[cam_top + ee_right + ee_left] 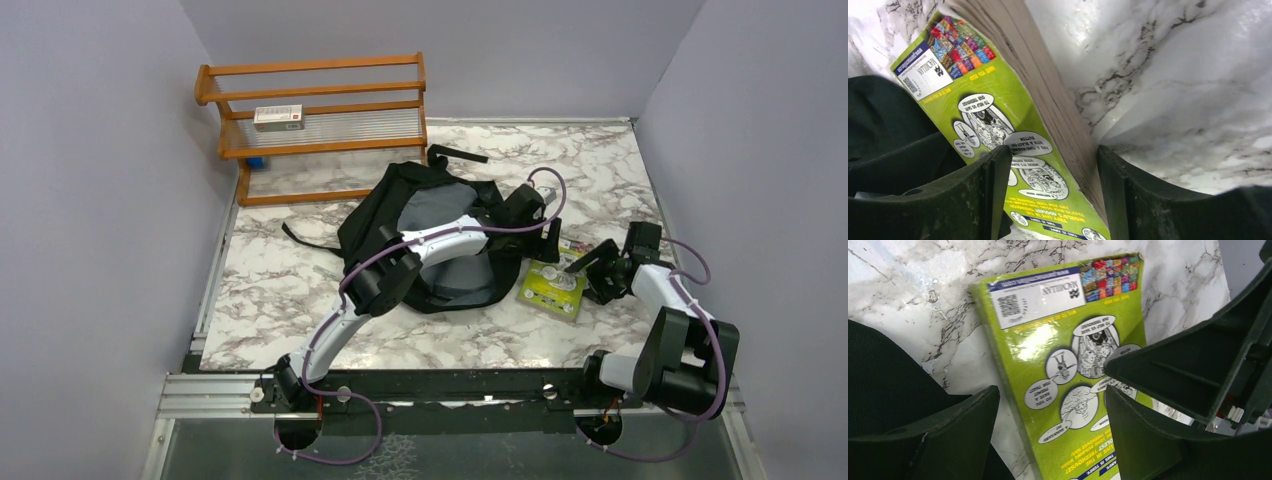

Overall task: Pack the student bag
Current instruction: Pick up the book from the center of the board.

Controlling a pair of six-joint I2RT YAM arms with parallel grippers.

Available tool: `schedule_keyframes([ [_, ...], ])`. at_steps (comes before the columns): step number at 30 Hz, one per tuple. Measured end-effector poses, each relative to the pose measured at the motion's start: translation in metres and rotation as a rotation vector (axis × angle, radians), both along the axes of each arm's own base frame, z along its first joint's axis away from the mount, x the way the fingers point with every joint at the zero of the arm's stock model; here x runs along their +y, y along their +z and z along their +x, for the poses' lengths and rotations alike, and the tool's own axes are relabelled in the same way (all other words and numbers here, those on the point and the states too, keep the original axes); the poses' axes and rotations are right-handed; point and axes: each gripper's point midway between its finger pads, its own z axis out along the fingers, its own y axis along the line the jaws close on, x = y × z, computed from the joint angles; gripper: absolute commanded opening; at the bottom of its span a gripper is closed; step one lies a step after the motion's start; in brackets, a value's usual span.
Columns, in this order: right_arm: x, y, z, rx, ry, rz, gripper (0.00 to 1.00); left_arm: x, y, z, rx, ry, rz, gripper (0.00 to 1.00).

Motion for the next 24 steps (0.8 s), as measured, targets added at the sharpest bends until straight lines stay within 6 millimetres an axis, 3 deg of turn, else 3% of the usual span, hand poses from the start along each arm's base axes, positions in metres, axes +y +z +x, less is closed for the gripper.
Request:
schedule_keyframes([
  [8,0.0,-0.007,0.012,0.011,-0.014,0.037,0.41,0.002,0.0,0.002,0.014,-0.013,-0.013,0.79],
  [18,-0.002,-0.004,0.035,-0.048,-0.08,0.071,0.25,0.014,0.003,0.025,0.041,-0.005,-0.045,0.79],
  [23,-0.004,-0.004,0.043,-0.073,-0.086,0.069,0.01,0.015,0.003,0.028,0.056,-0.018,-0.059,0.79],
  [24,-0.005,-0.004,0.044,-0.076,-0.086,0.068,0.01,0.015,0.003,0.028,0.059,-0.021,-0.061,0.79],
])
